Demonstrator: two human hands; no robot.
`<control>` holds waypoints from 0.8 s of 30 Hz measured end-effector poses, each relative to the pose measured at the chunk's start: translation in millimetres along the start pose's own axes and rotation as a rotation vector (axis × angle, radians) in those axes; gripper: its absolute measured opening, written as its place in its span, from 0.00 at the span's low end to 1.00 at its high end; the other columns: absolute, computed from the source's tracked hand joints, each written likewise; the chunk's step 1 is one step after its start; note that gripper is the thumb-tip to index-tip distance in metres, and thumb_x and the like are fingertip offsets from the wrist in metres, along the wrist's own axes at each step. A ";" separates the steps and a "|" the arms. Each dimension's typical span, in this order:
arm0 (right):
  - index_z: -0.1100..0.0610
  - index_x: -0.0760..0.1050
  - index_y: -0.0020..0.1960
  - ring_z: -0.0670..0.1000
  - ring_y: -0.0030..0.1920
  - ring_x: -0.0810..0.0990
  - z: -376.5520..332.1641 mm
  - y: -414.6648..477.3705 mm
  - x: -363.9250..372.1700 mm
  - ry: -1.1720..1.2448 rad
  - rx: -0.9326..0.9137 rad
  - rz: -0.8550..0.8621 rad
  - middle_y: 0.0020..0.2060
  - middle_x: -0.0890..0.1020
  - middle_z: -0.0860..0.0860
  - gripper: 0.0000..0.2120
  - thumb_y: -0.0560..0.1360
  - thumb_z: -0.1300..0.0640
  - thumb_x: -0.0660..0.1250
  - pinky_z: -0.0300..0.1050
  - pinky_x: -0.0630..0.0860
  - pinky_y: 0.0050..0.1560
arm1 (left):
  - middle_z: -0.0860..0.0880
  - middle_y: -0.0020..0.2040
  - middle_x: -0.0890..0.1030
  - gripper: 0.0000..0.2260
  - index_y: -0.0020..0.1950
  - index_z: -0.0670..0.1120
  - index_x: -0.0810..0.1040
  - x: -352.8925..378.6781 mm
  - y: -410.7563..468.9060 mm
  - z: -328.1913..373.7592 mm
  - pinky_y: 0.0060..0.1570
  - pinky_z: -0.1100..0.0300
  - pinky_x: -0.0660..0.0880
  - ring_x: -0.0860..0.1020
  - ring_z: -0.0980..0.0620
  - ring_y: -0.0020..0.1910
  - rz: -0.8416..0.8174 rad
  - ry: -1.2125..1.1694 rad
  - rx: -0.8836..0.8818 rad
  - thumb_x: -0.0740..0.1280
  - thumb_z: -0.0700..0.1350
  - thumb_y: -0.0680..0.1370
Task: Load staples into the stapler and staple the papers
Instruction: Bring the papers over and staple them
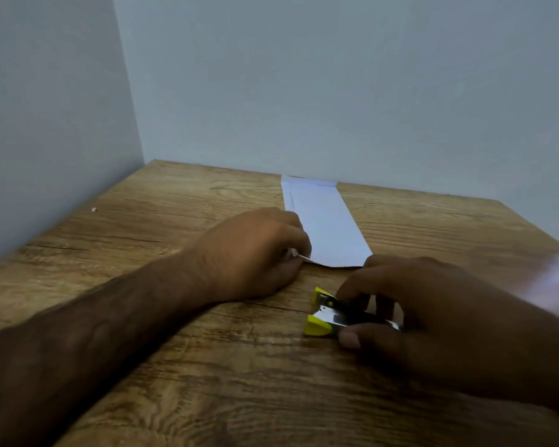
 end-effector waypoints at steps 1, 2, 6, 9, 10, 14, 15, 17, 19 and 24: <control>0.32 0.75 0.56 0.36 0.47 0.79 1.8 -1.0 -2.1 0.058 0.021 0.003 0.48 0.79 0.33 0.28 0.61 0.23 0.56 0.34 0.73 0.40 | 0.52 0.48 0.81 0.08 0.55 0.51 0.85 -1.8 -2.8 0.5 0.46 0.54 0.76 0.78 0.54 0.47 0.037 -0.017 -0.018 0.68 0.47 0.79; 0.33 0.78 0.54 0.35 0.45 0.80 5.4 -1.2 -3.3 0.154 0.056 0.002 0.46 0.82 0.32 0.26 0.61 0.24 0.59 0.36 0.76 0.39 | 0.53 0.46 0.81 0.08 0.55 0.52 0.85 -3.5 -4.5 0.6 0.43 0.55 0.76 0.78 0.54 0.45 0.080 -0.023 -0.044 0.68 0.48 0.79; 0.53 0.88 0.45 0.45 0.31 0.81 26.3 7.0 5.7 0.739 0.259 -0.027 0.35 0.86 0.51 0.16 0.69 0.41 0.74 0.42 0.80 0.31 | 0.52 0.34 0.85 0.07 0.48 0.51 0.87 -4.0 -6.7 -10.8 0.38 0.57 0.79 0.82 0.54 0.33 0.201 -0.362 -0.276 0.69 0.44 0.78; 0.65 0.87 0.46 0.53 0.34 0.82 37.4 10.3 19.4 1.034 0.359 -0.065 0.43 0.86 0.68 0.17 0.72 0.50 0.75 0.40 0.79 0.29 | 0.50 0.36 0.88 0.06 0.46 0.46 0.88 10.2 -8.2 -18.2 0.27 0.61 0.76 0.83 0.52 0.28 0.145 -0.753 -0.427 0.71 0.40 0.78; 0.65 0.86 0.48 0.54 0.35 0.83 39.0 10.8 23.3 1.107 0.377 -0.083 0.45 0.87 0.68 0.16 0.74 0.51 0.74 0.40 0.80 0.29 | 0.48 0.39 0.89 0.05 0.46 0.43 0.87 15.9 -9.5 -18.7 0.24 0.62 0.74 0.84 0.49 0.28 0.124 -0.898 -0.476 0.71 0.40 0.78; 0.62 0.84 0.55 0.53 0.34 0.86 35.8 14.9 31.6 1.367 0.366 -0.156 0.44 0.89 0.61 0.14 0.75 0.53 0.73 0.41 0.83 0.30 | 0.40 0.42 0.89 0.06 0.46 0.36 0.85 31.1 -13.2 -17.6 0.20 0.63 0.74 0.84 0.45 0.26 0.122 -1.224 -0.620 0.73 0.39 0.78; 0.63 0.83 0.56 0.53 0.34 0.87 35.0 16.2 32.4 1.424 0.357 -0.161 0.43 0.89 0.61 0.16 0.74 0.53 0.73 0.41 0.84 0.31 | 0.40 0.39 0.88 0.04 0.46 0.36 0.84 33.3 -13.5 -17.2 0.20 0.63 0.75 0.83 0.47 0.25 0.133 -1.270 -0.643 0.73 0.37 0.77; 0.64 0.82 0.58 0.54 0.35 0.88 35.3 19.3 32.9 1.510 0.350 -0.150 0.42 0.88 0.61 0.16 0.75 0.55 0.72 0.43 0.86 0.34 | 0.43 0.33 0.87 0.01 0.46 0.36 0.83 35.2 -13.2 -16.6 0.21 0.63 0.76 0.83 0.48 0.24 0.157 -1.352 -0.671 0.73 0.35 0.76; 0.65 0.81 0.58 0.56 0.35 0.88 35.0 21.3 34.3 1.568 0.356 -0.139 0.40 0.87 0.61 0.13 0.78 0.58 0.70 0.46 0.87 0.37 | 0.43 0.32 0.86 0.04 0.48 0.36 0.82 33.7 -13.2 -16.5 0.22 0.62 0.77 0.83 0.47 0.24 0.183 -1.368 -0.675 0.74 0.34 0.75; 0.58 0.88 0.47 0.58 0.36 0.89 28.7 25.8 35.8 1.617 0.301 -0.134 0.40 0.86 0.59 0.15 0.68 0.48 0.77 0.50 0.87 0.37 | 0.39 0.36 0.86 0.11 0.55 0.35 0.78 28.9 -13.9 -15.4 0.23 0.59 0.79 0.82 0.45 0.24 0.219 -1.330 -0.661 0.75 0.34 0.74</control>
Point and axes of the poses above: each hand's wrist, its own y-axis towards the middle knuckle, its own x-axis out of the palm, z = x × y, the point moved 8 cm from there along y, towards the middle knuckle
